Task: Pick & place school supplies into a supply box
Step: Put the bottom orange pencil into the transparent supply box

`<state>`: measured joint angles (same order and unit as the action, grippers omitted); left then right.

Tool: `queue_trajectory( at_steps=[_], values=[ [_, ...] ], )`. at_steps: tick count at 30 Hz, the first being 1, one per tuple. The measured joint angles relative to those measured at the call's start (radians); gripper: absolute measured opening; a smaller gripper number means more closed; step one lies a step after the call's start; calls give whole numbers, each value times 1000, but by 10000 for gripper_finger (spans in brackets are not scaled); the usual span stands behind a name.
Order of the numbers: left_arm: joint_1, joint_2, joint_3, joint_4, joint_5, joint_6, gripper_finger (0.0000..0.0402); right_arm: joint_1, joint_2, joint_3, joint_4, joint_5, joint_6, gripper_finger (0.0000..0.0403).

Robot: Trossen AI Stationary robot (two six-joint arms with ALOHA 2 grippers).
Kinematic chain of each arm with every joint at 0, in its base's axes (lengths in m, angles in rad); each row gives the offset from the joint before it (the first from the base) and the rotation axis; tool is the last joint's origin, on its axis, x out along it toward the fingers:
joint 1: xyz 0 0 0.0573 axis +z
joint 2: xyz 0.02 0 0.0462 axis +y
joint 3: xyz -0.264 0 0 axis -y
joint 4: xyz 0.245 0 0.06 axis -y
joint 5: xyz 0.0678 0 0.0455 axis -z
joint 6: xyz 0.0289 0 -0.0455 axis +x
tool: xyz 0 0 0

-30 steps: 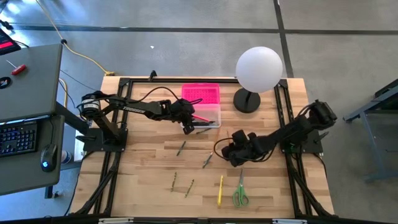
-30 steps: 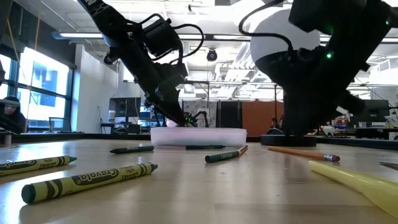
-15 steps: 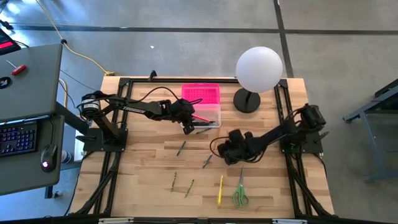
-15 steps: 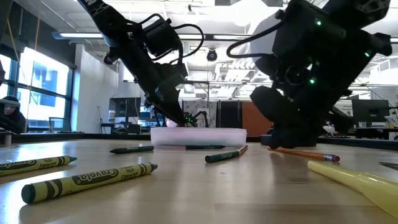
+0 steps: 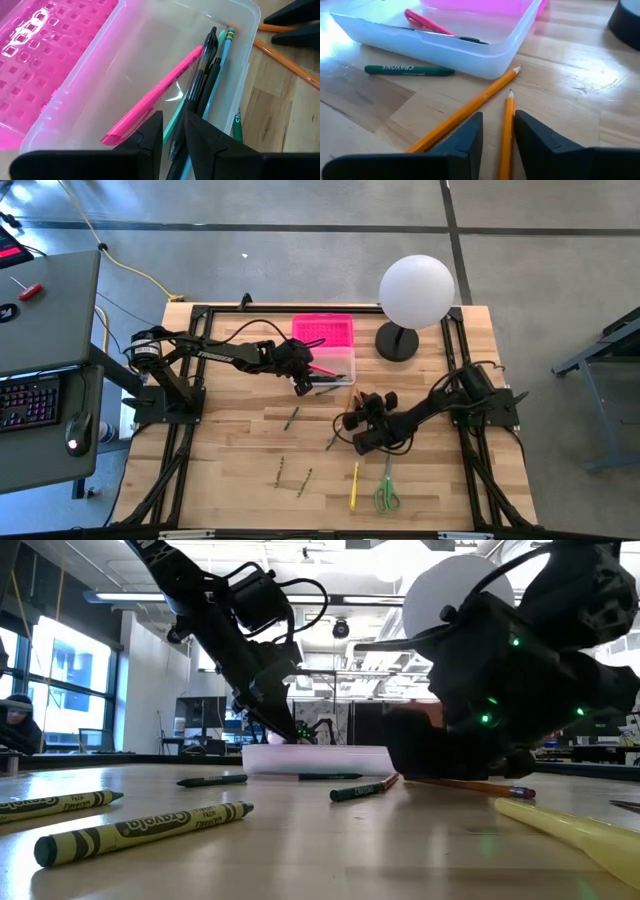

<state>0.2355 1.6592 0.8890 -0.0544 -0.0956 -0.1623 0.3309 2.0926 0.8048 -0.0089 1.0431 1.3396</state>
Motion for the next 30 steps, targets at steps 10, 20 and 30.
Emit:
queue_trajectory(
  at_steps=[10, 20, 30],
  values=[
    [0, 0, 0, 0, 0, 0, 113, -5, 2, -1, 27, 20, -66, 44],
    [0, 0, 0, 3, -1, 0, 113, -4, -192, -4, -46, -68, -226, 9],
    [0, 0, 14, -9, -5, 0, 113, -44, -554, -2, -41, -25, -710, 4]
  ],
)
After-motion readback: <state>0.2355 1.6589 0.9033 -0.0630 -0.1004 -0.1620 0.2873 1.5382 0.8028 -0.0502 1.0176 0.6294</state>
